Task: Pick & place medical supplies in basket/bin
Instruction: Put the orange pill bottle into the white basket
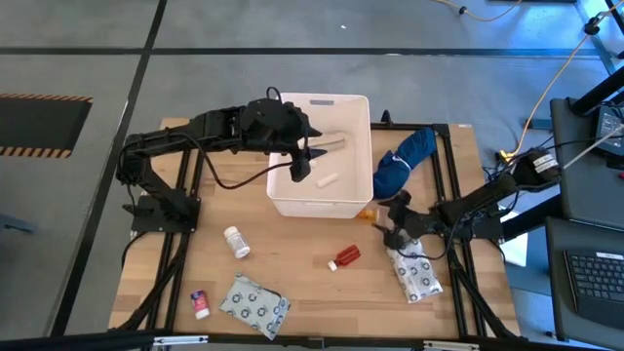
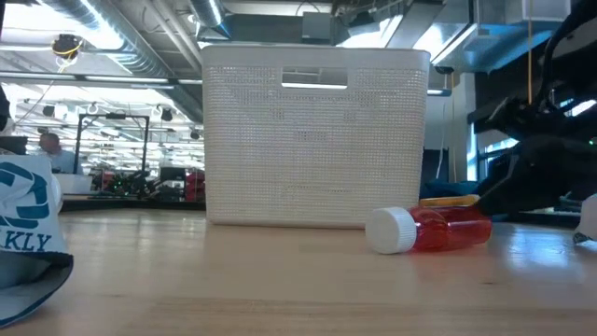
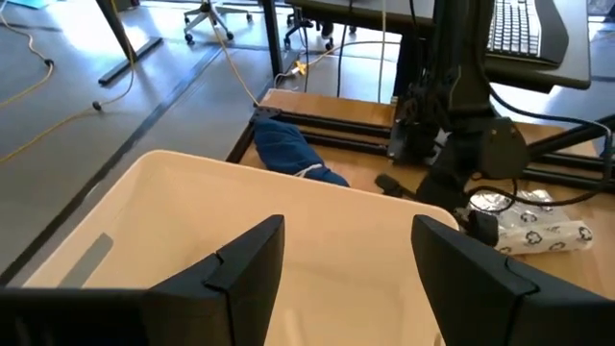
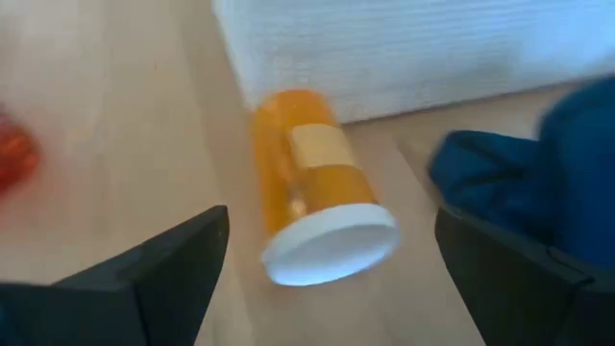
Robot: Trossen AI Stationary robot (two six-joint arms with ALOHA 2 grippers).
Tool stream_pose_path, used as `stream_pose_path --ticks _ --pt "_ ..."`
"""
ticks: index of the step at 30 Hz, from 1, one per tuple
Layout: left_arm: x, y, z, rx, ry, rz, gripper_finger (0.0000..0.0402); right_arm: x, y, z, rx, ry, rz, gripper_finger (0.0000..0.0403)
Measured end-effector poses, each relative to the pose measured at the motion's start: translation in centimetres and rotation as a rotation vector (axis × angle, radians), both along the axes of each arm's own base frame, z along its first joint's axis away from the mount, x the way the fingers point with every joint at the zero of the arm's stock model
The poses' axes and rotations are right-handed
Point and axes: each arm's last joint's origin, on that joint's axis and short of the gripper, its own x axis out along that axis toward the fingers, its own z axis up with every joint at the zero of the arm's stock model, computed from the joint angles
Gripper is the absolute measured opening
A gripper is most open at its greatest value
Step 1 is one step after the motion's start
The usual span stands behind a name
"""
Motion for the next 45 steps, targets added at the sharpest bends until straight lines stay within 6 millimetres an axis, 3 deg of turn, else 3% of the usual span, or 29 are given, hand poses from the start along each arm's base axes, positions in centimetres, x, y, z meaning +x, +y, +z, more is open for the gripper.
stream_pose_path --ticks 20,38,45 --pt "0.1 0.0 0.1 -0.041 -0.025 0.022 0.0221 0.8 -2.6 -0.1 0.035 0.068 0.087 0.0364" --pt "0.0 0.0 0.1 -0.041 -0.024 0.022 0.0221 1.2 -2.3 0.2 0.126 0.046 0.11 0.0211" --pt "0.1 -0.1 0.1 -0.041 -0.024 0.019 0.0221 2.8 -1.8 1.6 0.188 0.015 0.193 0.0204"
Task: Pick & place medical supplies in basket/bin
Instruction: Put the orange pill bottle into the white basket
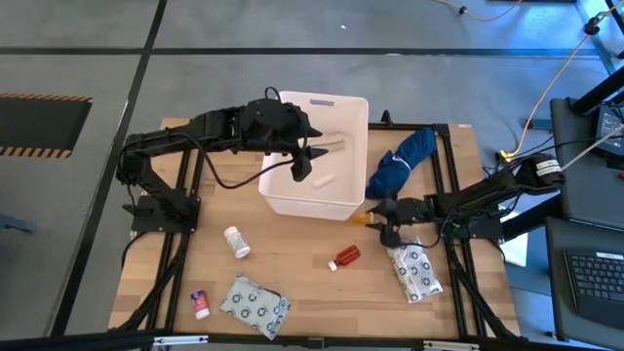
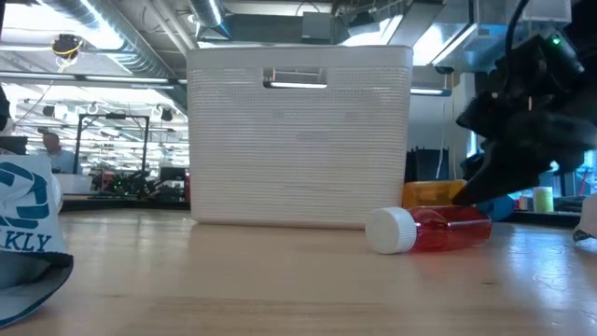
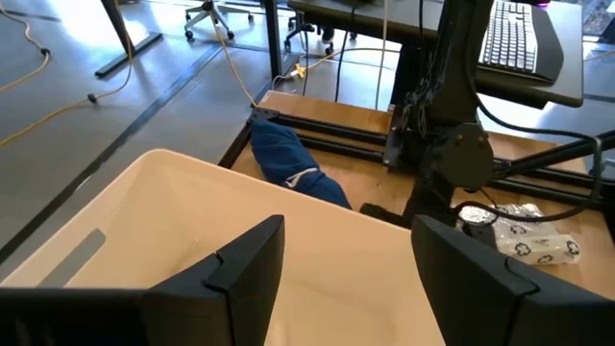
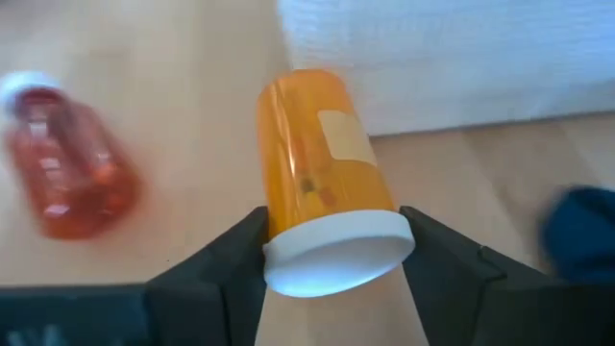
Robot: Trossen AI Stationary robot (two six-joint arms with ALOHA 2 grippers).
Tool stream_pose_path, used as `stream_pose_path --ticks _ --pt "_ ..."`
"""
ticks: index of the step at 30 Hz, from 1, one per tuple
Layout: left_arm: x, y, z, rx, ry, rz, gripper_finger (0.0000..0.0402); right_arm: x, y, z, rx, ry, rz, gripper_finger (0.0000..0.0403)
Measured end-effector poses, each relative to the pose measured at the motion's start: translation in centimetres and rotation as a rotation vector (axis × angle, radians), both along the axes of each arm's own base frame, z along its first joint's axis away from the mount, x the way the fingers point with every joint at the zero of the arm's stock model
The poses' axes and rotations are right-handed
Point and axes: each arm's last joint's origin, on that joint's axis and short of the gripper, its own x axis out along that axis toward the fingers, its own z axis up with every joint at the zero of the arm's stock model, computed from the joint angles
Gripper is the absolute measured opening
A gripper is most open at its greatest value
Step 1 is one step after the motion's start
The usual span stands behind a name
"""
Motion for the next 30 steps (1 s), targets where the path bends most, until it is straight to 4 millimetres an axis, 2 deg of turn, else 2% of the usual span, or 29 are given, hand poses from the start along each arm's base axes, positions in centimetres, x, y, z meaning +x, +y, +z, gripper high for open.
stream_pose_path --ticks 6,11,15,20,25,30 --pt "0.0 0.0 0.0 0.0 0.0 0.0 0.0221 1.8 1.0 2.3 0.154 0.101 0.155 0.0209" --pt "0.0 0.0 0.0 0.0 0.0 0.0 0.0221 3.3 2.4 6.2 0.302 0.219 0.3 0.0208" --pt "0.0 0.0 0.0 -0.004 0.0 -0.009 0.0221 4.1 3.4 10.6 0.323 0.346 0.344 0.0207" --pt "-0.3 -0.2 0.2 0.025 0.007 -0.043 0.0221 4.2 3.7 17.4 0.265 0.394 0.334 0.0207" --pt "-1.6 -0.6 1.0 0.066 0.01 -0.07 0.0221 3.3 2.7 24.0 0.204 0.369 0.21 0.0207" --pt "-4.3 -0.7 1.1 0.099 0.128 0.011 0.0221 2.4 1.2 28.8 0.088 0.26 0.075 0.0207"
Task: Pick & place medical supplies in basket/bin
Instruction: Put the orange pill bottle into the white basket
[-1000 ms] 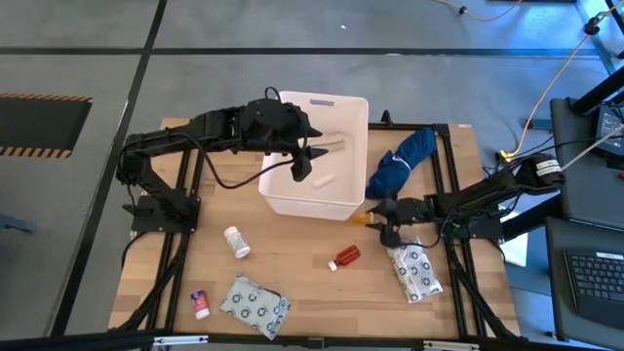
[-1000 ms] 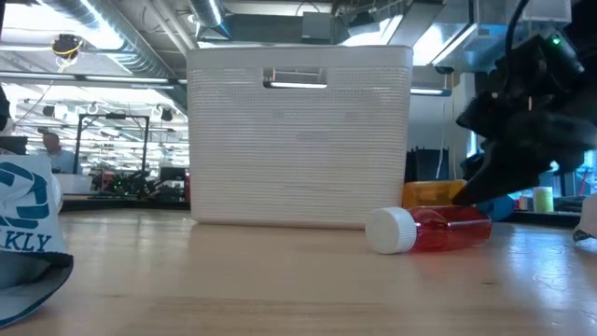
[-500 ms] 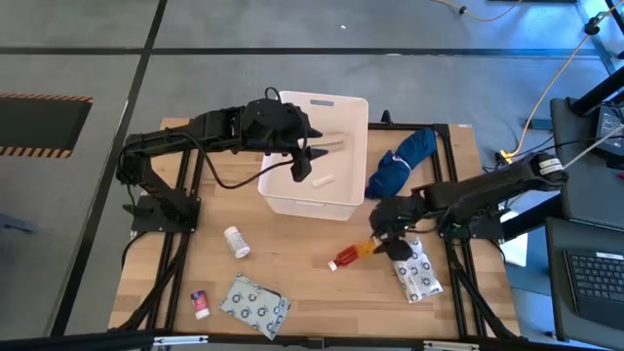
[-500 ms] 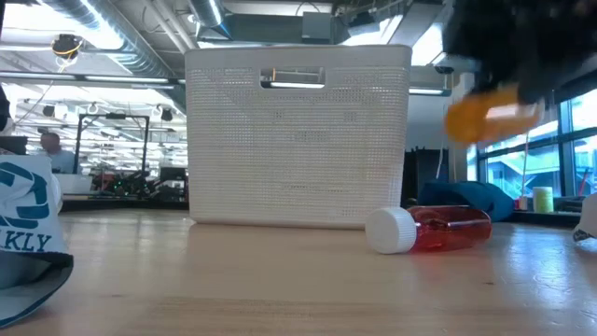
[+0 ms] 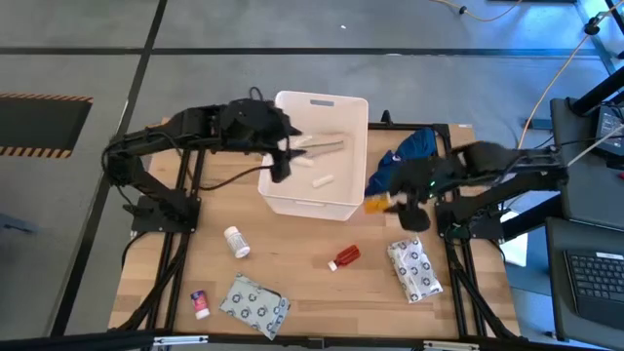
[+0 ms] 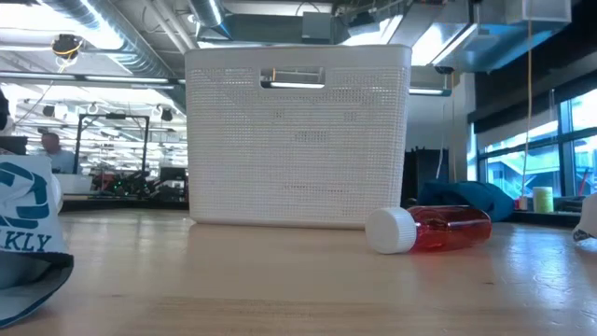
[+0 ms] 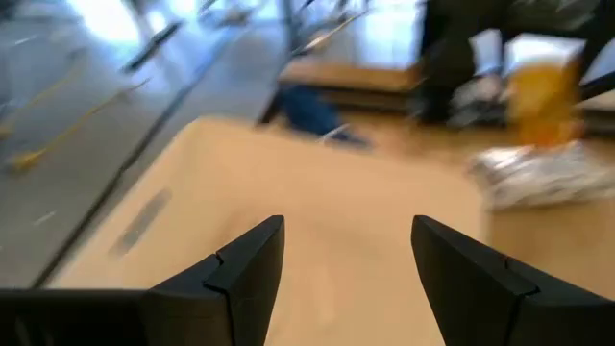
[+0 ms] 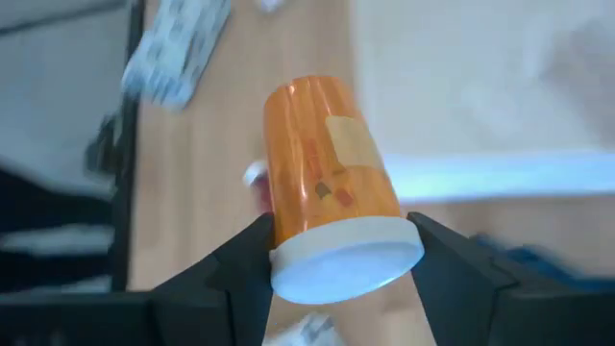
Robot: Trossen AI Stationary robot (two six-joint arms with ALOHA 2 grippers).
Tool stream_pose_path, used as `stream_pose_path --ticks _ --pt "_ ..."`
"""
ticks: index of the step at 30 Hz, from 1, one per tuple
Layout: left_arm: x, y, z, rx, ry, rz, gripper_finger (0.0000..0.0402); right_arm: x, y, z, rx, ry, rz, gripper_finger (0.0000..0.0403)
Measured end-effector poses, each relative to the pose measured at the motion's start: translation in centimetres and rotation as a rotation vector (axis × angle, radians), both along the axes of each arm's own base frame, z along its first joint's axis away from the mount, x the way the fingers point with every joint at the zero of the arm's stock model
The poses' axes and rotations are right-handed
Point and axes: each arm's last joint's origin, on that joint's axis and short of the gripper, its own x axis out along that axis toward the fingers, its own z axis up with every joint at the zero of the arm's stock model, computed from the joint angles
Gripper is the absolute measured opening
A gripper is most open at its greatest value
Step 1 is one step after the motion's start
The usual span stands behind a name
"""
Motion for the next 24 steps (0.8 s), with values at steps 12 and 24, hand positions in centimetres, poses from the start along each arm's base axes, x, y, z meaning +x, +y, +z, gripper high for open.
stream_pose_path --ticks 12,24 --pt "-6.8 0.2 -2.5 -0.08 0.403 0.444 0.0221 7.6 -6.3 4.4 -0.324 -0.251 -0.166 0.0206" --pt "-6.0 -0.1 -8.2 -0.188 0.662 0.425 0.0221 19.5 -15.7 -4.8 -0.393 0.206 -0.086 0.0206"
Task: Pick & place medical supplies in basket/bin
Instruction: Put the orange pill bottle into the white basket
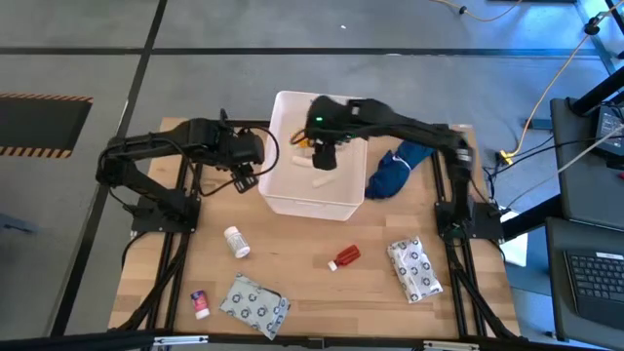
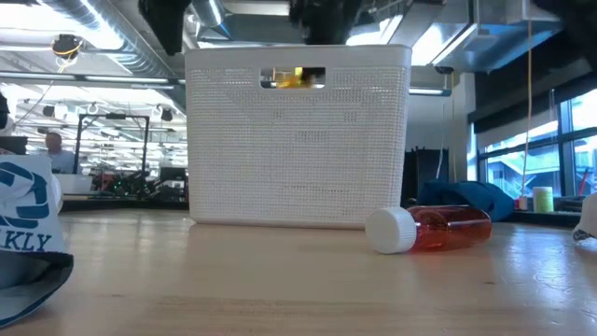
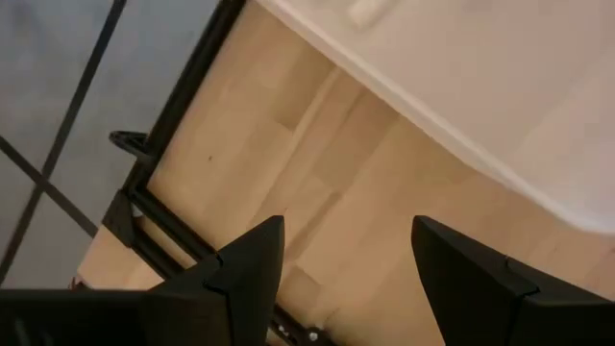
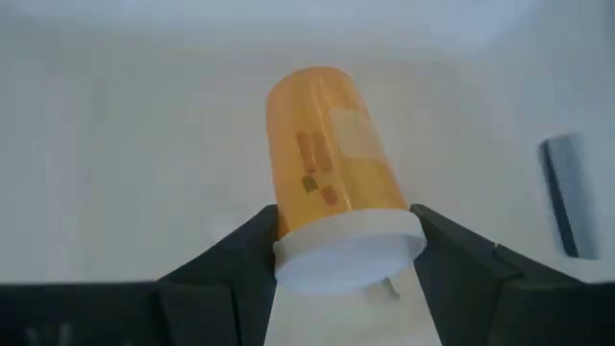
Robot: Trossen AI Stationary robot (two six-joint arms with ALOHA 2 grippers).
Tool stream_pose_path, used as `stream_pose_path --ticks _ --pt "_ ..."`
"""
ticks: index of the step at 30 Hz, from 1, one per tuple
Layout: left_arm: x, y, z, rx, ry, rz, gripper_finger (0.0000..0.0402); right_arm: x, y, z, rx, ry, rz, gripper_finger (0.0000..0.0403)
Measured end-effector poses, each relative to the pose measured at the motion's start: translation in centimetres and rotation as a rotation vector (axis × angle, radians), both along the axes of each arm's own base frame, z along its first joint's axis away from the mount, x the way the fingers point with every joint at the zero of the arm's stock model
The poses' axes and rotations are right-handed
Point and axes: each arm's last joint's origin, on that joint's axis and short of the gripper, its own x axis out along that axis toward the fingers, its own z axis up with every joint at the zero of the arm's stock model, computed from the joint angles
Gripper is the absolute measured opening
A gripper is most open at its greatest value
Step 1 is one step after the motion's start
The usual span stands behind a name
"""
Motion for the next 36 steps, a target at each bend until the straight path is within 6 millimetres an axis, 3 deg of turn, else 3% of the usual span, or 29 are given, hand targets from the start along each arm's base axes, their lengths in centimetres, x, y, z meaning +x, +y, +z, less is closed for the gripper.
stream_pose_path --ticks 5,9,16,24,36 --pt "0.0 0.0 -0.3 0.004 0.026 -0.032 0.0221 1.4 -2.7 -5.0 0.077 0.3 -0.004 0.0206" --pt "0.0 0.0 -0.3 0.012 0.034 -0.047 0.0221 1.5 -3.8 -8.4 0.153 0.506 -0.015 0.0206" --pt "0.0 0.1 -0.3 0.031 0.037 -0.044 0.0221 1.6 -4.6 -11.7 0.206 0.623 -0.044 0.0206" --pt "0.0 0.1 -0.3 0.033 0.037 -0.053 0.0221 2.0 -4.8 -13.1 0.211 0.649 -0.034 0.0206" --pt "0.6 0.1 -0.2 0.051 -0.007 -0.095 0.0221 2.1 -4.9 -13.0 0.21 0.639 -0.042 0.0213"
